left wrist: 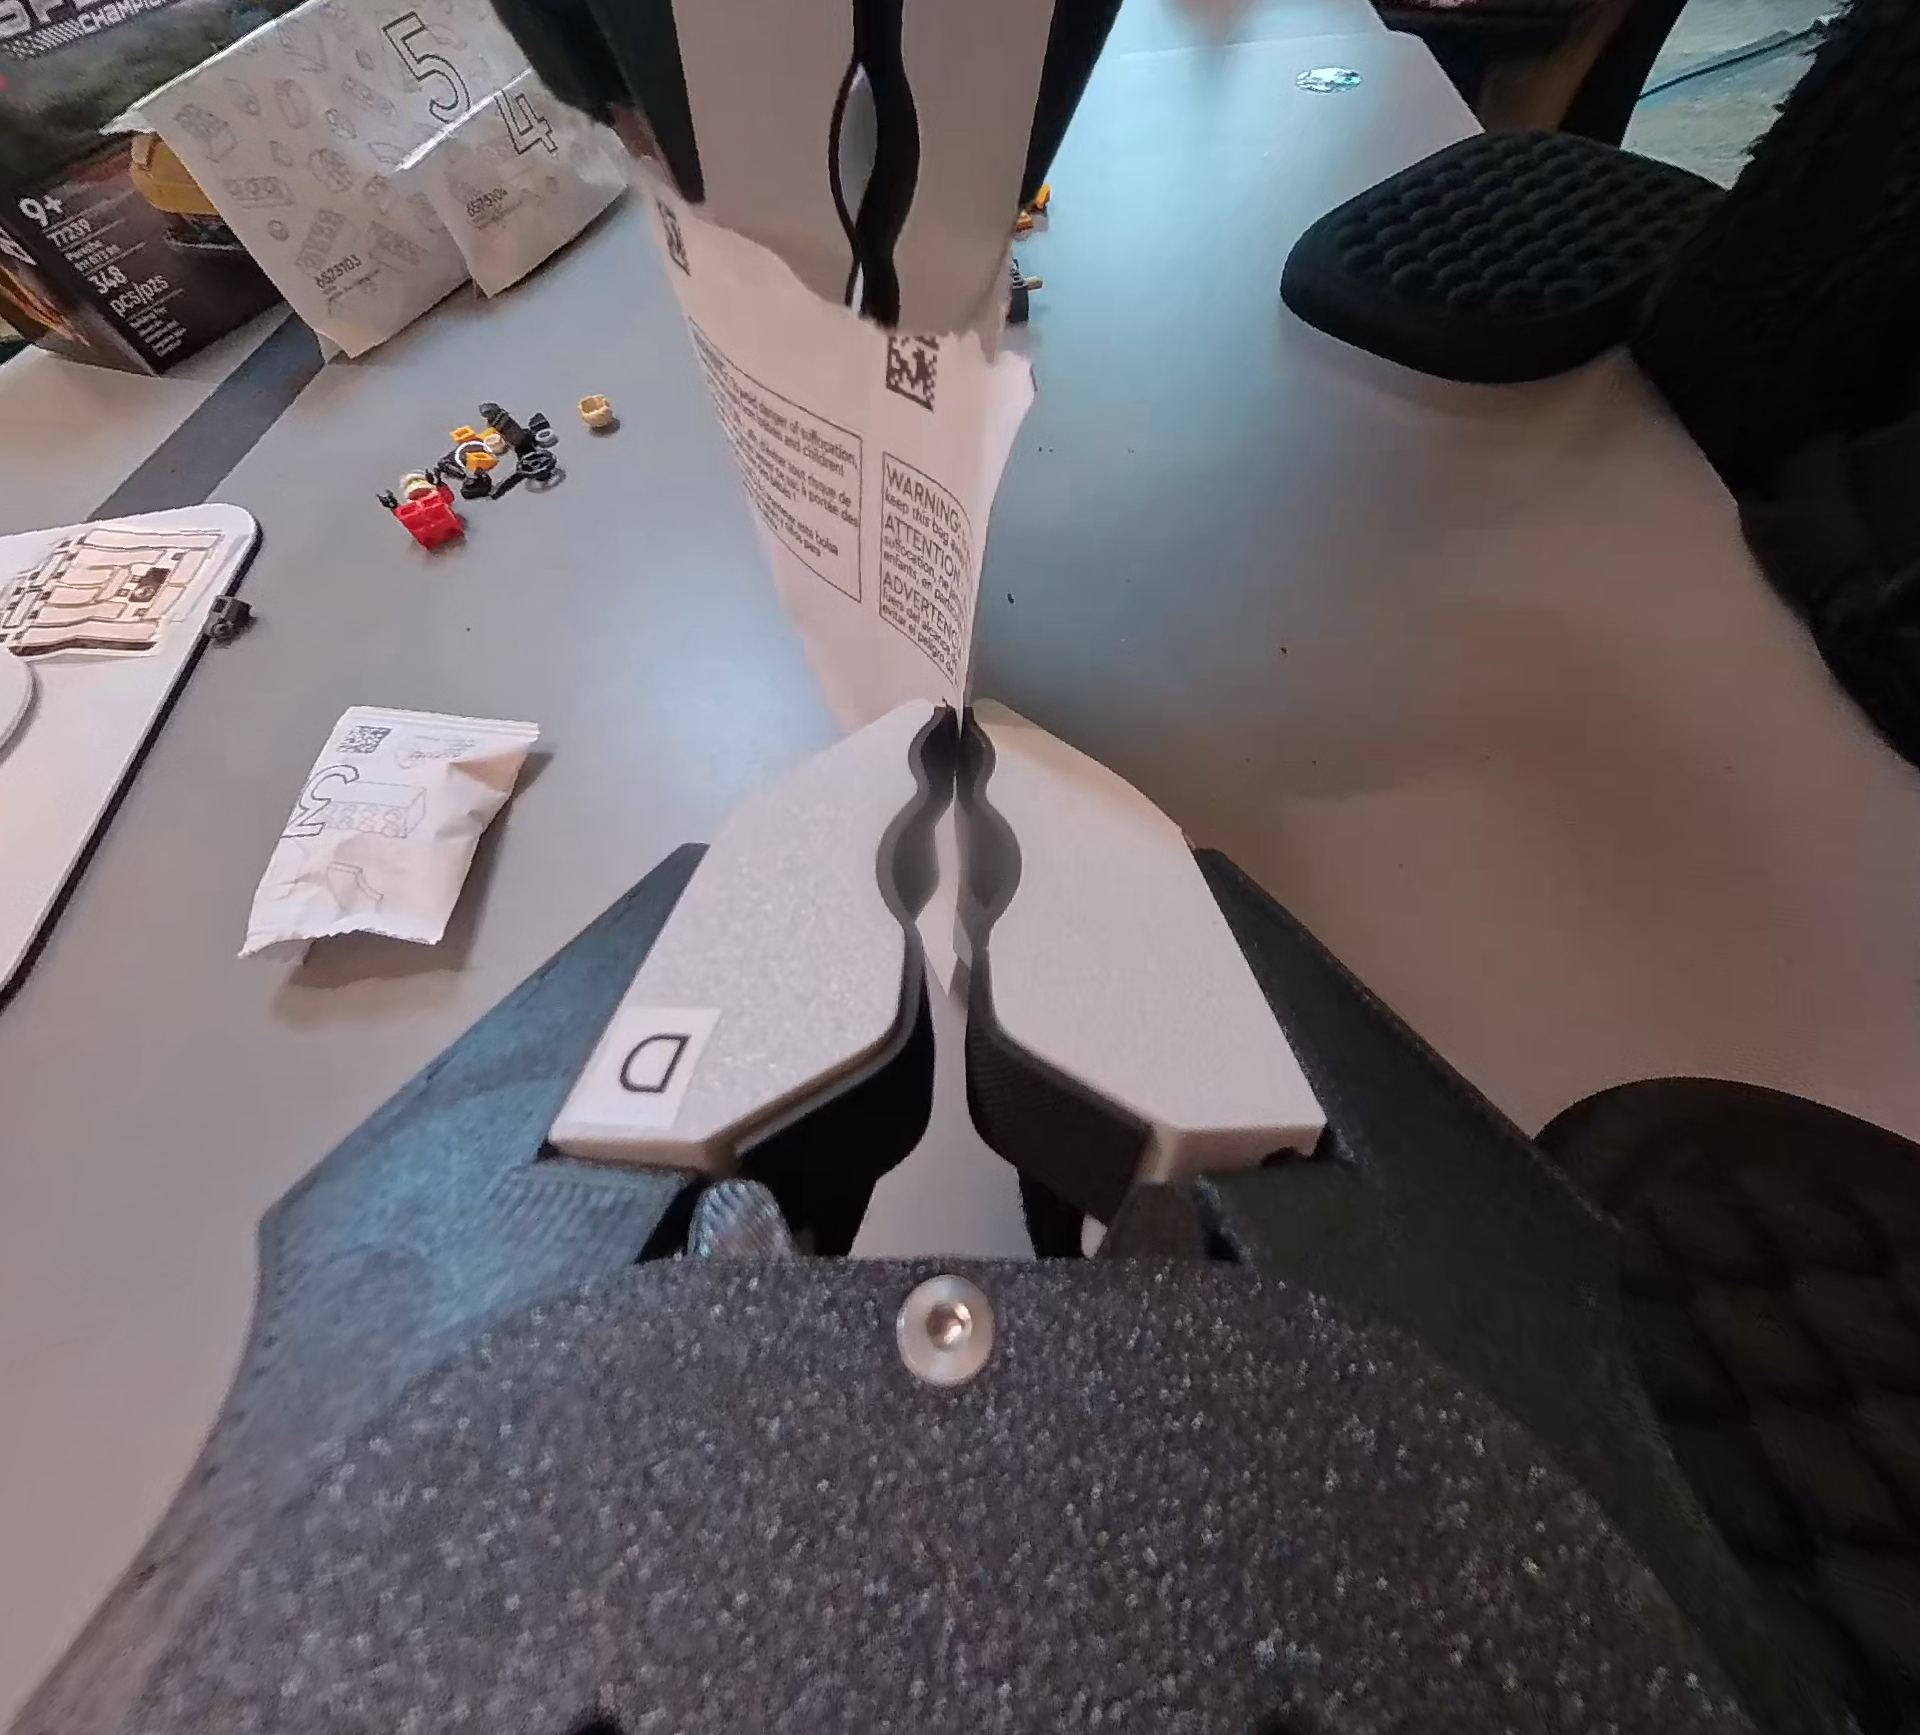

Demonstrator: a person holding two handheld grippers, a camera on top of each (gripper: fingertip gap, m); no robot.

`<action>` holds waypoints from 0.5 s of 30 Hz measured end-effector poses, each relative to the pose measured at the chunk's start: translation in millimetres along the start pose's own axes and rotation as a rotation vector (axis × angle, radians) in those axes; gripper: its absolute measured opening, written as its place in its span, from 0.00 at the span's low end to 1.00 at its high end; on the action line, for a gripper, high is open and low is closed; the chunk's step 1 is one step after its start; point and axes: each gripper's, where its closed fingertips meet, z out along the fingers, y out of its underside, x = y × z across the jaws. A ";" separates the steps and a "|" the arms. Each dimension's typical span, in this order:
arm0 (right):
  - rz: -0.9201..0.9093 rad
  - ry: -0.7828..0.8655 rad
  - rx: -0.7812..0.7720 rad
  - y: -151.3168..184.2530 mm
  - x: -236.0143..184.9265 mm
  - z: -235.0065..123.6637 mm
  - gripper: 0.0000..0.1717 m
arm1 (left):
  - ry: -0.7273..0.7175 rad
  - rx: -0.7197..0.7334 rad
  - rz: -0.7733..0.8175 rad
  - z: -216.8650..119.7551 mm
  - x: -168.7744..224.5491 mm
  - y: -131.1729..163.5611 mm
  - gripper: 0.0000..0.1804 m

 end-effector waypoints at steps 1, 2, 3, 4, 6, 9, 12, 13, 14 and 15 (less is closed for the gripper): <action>0.001 0.010 -0.010 0.0 1.2 1.5 0.00 | -0.001 0.000 0.000 -0.3 -0.1 0.0 0.00; -0.005 0.028 -0.020 0.4 3.0 3.1 0.00 | -0.001 0.001 0.000 -0.4 -0.2 0.0 0.00; -0.009 0.036 -0.020 -0.5 3.3 4.6 0.00 | 0.001 0.001 -0.001 -0.7 -0.1 0.0 0.00; -0.004 0.041 -0.008 -3.1 3.1 6.3 0.10 | 0.001 0.003 -0.002 -0.9 -0.2 0.0 0.00; 0.033 0.034 -0.009 -4.3 2.7 10.1 0.26 | -0.001 0.013 -0.007 -1.4 -0.8 -1.5 0.00; 0.046 0.033 0.000 -7.4 1.6 14.2 0.40 | -0.004 0.030 -0.015 -2.9 -2.0 -3.2 0.00; 0.051 0.043 0.021 -12.7 1.8 15.1 0.48 | -0.014 0.040 -0.018 -4.3 -3.9 -3.7 0.00; 0.056 0.044 0.027 -14.1 2.1 14.9 0.49 | -0.018 0.042 -0.017 -4.9 -4.7 -4.1 0.00; 0.060 0.044 0.032 -15.0 2.4 14.8 0.49 | -0.020 0.044 -0.016 -5.4 -5.1 -4.4 0.00; 0.063 0.042 0.037 -15.5 2.6 14.7 0.49 | -0.021 0.045 -0.015 -5.8 -5.3 -4.6 0.00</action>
